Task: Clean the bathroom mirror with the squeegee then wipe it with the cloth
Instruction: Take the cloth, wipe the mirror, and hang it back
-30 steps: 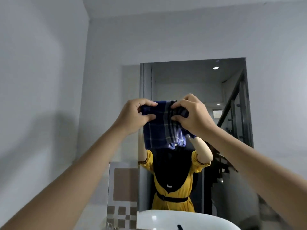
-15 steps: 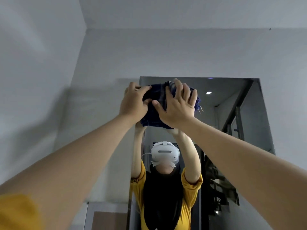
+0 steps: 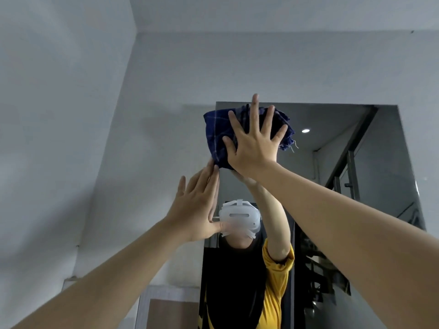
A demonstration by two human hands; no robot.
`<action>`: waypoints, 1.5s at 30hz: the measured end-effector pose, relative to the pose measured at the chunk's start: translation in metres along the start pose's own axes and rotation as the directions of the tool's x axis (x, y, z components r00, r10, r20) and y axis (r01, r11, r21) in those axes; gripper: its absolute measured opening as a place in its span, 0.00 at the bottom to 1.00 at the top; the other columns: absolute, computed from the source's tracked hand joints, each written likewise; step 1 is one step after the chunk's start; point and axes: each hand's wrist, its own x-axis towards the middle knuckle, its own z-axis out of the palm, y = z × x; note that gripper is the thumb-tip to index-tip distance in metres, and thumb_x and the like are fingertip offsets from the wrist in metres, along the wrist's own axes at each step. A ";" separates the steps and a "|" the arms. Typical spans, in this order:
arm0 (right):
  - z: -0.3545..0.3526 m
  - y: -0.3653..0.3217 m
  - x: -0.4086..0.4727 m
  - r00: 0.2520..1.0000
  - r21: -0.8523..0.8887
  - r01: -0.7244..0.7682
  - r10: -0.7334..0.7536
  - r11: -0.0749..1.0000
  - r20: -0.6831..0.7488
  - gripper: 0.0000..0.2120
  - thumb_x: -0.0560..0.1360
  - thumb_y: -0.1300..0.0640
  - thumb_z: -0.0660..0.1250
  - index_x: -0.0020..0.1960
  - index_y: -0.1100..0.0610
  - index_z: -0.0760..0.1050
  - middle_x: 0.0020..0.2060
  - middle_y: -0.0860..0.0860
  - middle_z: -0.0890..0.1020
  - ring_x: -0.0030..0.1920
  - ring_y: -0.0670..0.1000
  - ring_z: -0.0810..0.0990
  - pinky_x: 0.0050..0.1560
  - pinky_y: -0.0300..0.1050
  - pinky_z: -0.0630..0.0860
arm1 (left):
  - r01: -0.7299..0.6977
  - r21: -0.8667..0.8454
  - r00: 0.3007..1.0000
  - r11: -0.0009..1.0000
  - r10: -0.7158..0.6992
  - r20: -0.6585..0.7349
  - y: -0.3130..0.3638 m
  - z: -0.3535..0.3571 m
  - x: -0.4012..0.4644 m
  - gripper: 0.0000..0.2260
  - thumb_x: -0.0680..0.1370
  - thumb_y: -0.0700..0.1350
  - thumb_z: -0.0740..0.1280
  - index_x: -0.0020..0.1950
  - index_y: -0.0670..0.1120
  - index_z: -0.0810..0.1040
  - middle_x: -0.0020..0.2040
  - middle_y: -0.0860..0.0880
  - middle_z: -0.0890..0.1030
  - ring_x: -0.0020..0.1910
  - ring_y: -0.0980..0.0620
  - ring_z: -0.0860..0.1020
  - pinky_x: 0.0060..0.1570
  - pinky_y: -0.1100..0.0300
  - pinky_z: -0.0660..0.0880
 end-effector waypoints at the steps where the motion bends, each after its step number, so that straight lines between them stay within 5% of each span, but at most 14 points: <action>1: 0.001 -0.003 0.003 1.000 -0.003 0.002 -0.002 1.000 0.006 0.27 0.78 0.39 0.49 0.76 0.40 0.48 0.77 0.54 0.35 0.74 0.68 0.37 0.66 0.76 0.43 | 0.003 0.013 1.000 1.000 -0.003 0.009 -0.001 0.002 -0.001 0.56 0.64 0.72 0.64 0.73 0.46 0.32 0.74 0.51 0.30 0.74 0.51 0.38 0.70 0.41 0.42; 4: 0.001 -0.014 0.015 1.000 0.015 -0.001 0.000 1.000 0.021 0.25 0.80 0.41 0.47 0.75 0.35 0.43 0.77 0.54 0.37 0.73 0.72 0.36 0.64 0.79 0.43 | 0.016 0.027 1.000 1.000 -0.017 0.019 -0.003 0.005 -0.003 0.55 0.64 0.73 0.61 0.73 0.47 0.31 0.73 0.51 0.28 0.74 0.52 0.36 0.71 0.40 0.42; 12: -0.003 0.003 0.047 0.996 0.037 -0.084 0.083 0.996 0.015 0.23 0.79 0.40 0.46 0.73 0.34 0.51 0.78 0.53 0.43 0.73 0.70 0.35 0.64 0.79 0.41 | 0.037 0.049 0.999 0.998 -0.038 0.013 -0.007 0.009 -0.005 0.55 0.61 0.78 0.53 0.72 0.50 0.28 0.72 0.56 0.26 0.74 0.52 0.38 0.70 0.41 0.43; 28: -0.050 0.226 -0.018 0.851 0.001 -0.523 0.522 0.852 -0.055 0.23 0.77 0.37 0.47 0.72 0.30 0.49 0.78 0.49 0.44 0.75 0.65 0.40 0.67 0.77 0.45 | 0.069 0.070 0.997 0.995 -0.070 0.011 -0.001 0.006 -0.005 0.55 0.60 0.80 0.52 0.72 0.50 0.30 0.72 0.56 0.27 0.74 0.53 0.39 0.70 0.39 0.47; 33: -0.042 0.197 -0.044 0.781 0.071 -0.621 0.624 0.781 -0.039 0.25 0.77 0.36 0.46 0.73 0.33 0.48 0.78 0.51 0.42 0.75 0.67 0.38 0.65 0.79 0.43 | 0.077 0.127 0.997 0.989 -0.078 0.009 0.004 0.003 -0.003 0.56 0.60 0.80 0.52 0.74 0.47 0.36 0.75 0.52 0.32 0.75 0.46 0.48 0.69 0.37 0.53; 41: -0.015 0.091 -0.068 0.900 0.087 -0.433 0.435 0.897 -0.002 0.26 0.76 0.33 0.46 0.73 0.32 0.47 0.78 0.51 0.39 0.73 0.68 0.34 0.62 0.80 0.40 | 0.153 0.080 0.984 0.985 -0.145 -0.103 0.024 0.011 -0.028 0.52 0.64 0.75 0.58 0.76 0.44 0.46 0.77 0.47 0.48 0.73 0.43 0.56 0.67 0.36 0.56; 45: -0.002 0.036 -0.060 0.939 0.103 -0.344 0.342 0.933 0.034 0.28 0.76 0.33 0.48 0.74 0.33 0.46 0.77 0.52 0.38 0.73 0.69 0.32 0.61 0.81 0.39 | 0.129 0.007 0.990 0.992 -0.128 -0.052 0.027 0.024 -0.062 0.53 0.61 0.71 0.64 0.75 0.46 0.46 0.77 0.48 0.51 0.73 0.45 0.57 0.67 0.37 0.55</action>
